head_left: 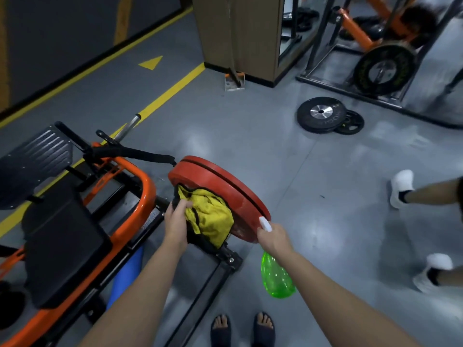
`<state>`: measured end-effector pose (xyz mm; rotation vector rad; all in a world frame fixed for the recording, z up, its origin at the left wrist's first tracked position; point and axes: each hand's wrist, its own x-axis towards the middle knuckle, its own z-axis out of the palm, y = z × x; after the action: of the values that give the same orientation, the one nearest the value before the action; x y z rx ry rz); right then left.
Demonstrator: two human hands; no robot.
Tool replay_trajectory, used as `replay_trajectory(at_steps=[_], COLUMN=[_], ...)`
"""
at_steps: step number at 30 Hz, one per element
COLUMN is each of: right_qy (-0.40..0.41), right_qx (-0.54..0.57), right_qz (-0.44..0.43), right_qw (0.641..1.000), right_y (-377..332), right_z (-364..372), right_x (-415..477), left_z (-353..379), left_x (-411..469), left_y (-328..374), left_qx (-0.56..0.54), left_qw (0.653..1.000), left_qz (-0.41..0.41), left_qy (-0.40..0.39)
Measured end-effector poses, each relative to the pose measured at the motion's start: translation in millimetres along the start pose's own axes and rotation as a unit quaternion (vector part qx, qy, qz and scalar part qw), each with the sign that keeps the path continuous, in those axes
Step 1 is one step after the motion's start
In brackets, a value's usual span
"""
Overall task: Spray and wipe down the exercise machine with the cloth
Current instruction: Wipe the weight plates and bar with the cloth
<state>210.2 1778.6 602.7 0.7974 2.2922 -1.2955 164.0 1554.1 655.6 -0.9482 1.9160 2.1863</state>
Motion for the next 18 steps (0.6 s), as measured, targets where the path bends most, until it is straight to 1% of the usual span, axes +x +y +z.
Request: replay_trajectory(at_steps=[3,5,7,10,14,16,18], right_qy=[0.007,-0.013,-0.027,-0.018,-0.001,0.012,0.011], right_qx=[-0.004,-0.021,-0.024,0.002,0.043,0.033,0.01], right_qz=[0.033,0.055,0.07,0.084,0.086,0.082,0.05], right_qw=[0.999,0.998,0.997,0.996,0.995,0.996,0.999], right_y=[14,19,24,23,24,24,16], right_z=[-6,-11,-12,-16,-19,-17,-15], right_x=[-1,0,5,0,-8,-6,-4], left_z=[11,22,32,38,37,31,19], left_x=[4,-3,-5,-4,4,12,26], left_y=[1,10,14,10,3,2,-1], left_qx=[0.019,0.025,0.014,-0.001,-0.008,-0.004,-0.008], left_qw=[1.0,0.999,0.999,0.999,0.999,0.999,0.999], left_qz=[-0.007,0.008,0.02,0.034,0.037,0.03,0.028], left_qy=[-0.015,-0.032,-0.039,-0.039,-0.036,-0.038,-0.043])
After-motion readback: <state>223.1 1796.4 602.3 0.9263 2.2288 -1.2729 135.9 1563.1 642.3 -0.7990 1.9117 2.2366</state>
